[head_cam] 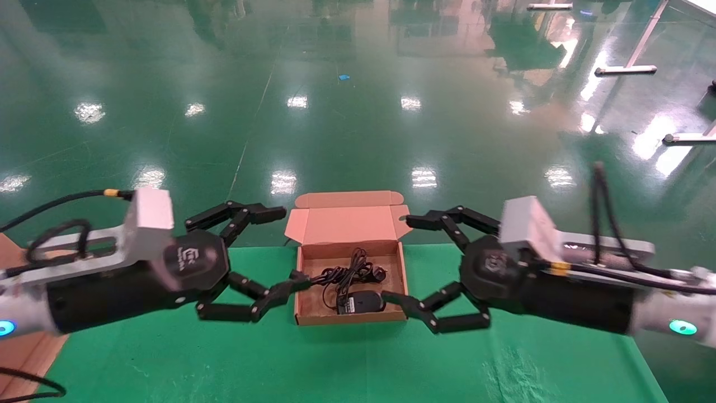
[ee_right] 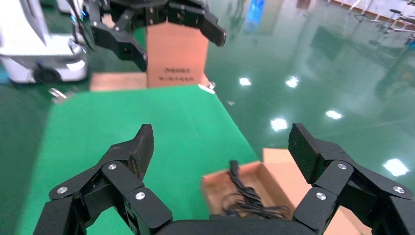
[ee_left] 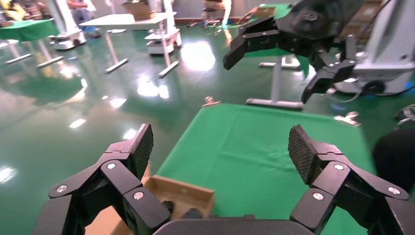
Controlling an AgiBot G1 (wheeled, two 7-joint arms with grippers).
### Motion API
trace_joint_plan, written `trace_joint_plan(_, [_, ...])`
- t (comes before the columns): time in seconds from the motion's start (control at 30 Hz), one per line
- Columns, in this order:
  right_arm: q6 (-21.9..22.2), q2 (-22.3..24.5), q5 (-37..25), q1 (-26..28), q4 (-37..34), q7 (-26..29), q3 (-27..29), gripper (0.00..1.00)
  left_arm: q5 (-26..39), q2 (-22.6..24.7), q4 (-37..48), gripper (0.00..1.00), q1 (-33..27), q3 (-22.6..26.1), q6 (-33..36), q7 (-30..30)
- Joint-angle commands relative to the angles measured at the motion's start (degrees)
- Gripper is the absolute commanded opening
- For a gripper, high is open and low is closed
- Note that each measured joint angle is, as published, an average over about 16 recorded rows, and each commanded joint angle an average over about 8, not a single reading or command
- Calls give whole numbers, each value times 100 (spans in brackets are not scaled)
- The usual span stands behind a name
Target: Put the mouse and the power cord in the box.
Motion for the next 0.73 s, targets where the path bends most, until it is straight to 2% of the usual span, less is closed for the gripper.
trace_joint_plan(0.03, [-118,148,164,-120,185,162,92,100,-77,-103,-206,100,104,-109,114,-173])
trace_joint_plan(0.5, [-926,1165,1290,-945,1455,1275,725,100,-606,-811,-1623,100,819,-861,896,-1363])
trace_joint_plan(0.73, [-1113,1410,1570,-1137,1777,1514,865,100,-751,-1002,-2016,100,1012,-1065,1111,-1657])
